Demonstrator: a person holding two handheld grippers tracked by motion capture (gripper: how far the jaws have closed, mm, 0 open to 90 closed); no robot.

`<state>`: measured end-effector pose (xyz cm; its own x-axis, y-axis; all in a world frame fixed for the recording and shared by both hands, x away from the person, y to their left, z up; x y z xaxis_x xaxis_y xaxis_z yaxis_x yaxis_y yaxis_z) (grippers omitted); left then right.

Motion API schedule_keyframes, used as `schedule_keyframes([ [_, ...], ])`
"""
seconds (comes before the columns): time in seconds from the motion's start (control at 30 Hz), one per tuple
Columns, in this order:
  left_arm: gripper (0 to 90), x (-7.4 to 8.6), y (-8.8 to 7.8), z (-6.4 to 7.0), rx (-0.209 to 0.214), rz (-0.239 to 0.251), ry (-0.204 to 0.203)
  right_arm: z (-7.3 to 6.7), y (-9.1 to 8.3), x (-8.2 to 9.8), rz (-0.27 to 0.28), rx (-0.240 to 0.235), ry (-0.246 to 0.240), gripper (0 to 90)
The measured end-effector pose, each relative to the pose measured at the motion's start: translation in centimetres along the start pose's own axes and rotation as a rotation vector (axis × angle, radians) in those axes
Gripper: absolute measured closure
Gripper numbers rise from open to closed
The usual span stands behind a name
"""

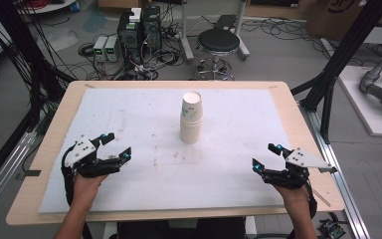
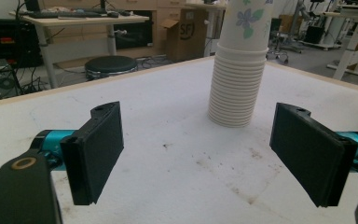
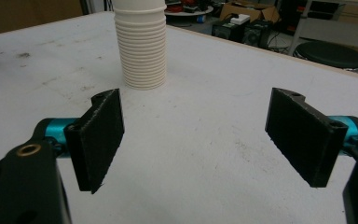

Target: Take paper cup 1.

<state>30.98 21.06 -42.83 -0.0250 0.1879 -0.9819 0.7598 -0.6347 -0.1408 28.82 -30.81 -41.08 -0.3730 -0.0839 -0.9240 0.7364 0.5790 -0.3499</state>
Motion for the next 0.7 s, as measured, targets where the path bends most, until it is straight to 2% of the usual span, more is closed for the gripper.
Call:
schedule_keyframes([
  [0.4,17.3,0.09,0.32,-0.12,0.017,0.008,-0.021,0.02,0.16,0.11,-0.003,-0.003,0.005,19.7],
  [0.5,15.6,0.22,0.55,-0.18,0.016,-0.004,-0.037,0.13,0.29,0.10,-0.004,-0.010,0.006,19.7],
  [0.53,15.5,0.37,0.71,-0.25,0.014,-0.013,-0.057,0.20,0.29,0.13,-0.002,-0.011,0.011,19.7],
  [0.7,15.5,0.49,0.81,-0.26,0.018,-0.016,-0.060,0.24,0.13,0.38,-0.006,-0.005,0.018,19.7],
])
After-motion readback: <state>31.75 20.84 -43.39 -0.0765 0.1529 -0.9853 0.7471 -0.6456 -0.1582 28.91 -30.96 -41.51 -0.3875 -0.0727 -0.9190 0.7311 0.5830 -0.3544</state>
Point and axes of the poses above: each handheld gripper's, and its own axes: y roughly forward along the jaws, x roughly out of its underside, z roughly to its right, the point moved 3 cm from there along y, roughly forward along the jaws, and after that the axes turned 11 degrees about y, right-handed, at the moved point
